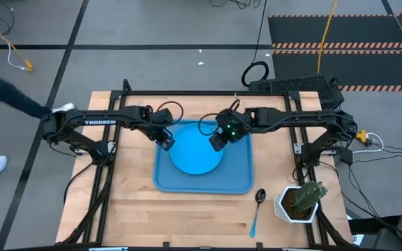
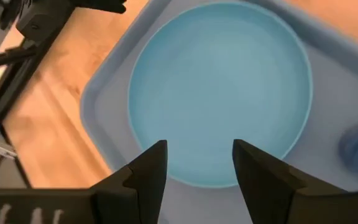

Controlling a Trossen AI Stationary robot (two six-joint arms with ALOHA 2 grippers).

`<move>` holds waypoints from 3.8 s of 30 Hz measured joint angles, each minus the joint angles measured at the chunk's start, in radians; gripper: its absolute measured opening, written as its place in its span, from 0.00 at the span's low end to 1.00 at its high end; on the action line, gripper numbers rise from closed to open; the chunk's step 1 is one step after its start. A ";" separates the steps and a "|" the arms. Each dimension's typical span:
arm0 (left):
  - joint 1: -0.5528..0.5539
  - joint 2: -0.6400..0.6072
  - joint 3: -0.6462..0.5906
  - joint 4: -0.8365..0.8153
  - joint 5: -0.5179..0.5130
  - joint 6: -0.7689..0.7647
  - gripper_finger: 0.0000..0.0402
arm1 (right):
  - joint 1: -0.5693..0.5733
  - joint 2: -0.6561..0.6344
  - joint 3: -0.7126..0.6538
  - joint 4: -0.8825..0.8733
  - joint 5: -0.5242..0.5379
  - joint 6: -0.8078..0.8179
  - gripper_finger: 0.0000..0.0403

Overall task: Pick and place plate/cup/fork/spoon on tray
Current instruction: Move the blue plate to the center of blue tray

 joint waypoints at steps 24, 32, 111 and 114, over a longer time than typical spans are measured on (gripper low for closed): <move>-0.077 0.000 0.000 0.012 -0.001 -0.224 0.19 | 0.186 0.000 -0.251 0.084 0.103 0.656 0.41; -0.090 0.000 0.000 0.022 -0.010 -0.205 0.19 | 0.194 0.000 -0.424 0.362 0.152 0.858 0.41; -0.090 0.001 0.000 0.014 -0.010 -0.061 0.19 | 0.177 0.111 -0.483 0.497 0.281 1.091 0.25; -0.090 0.001 0.000 0.013 -0.010 -0.061 0.19 | 0.180 0.111 -0.483 0.495 0.261 1.087 0.17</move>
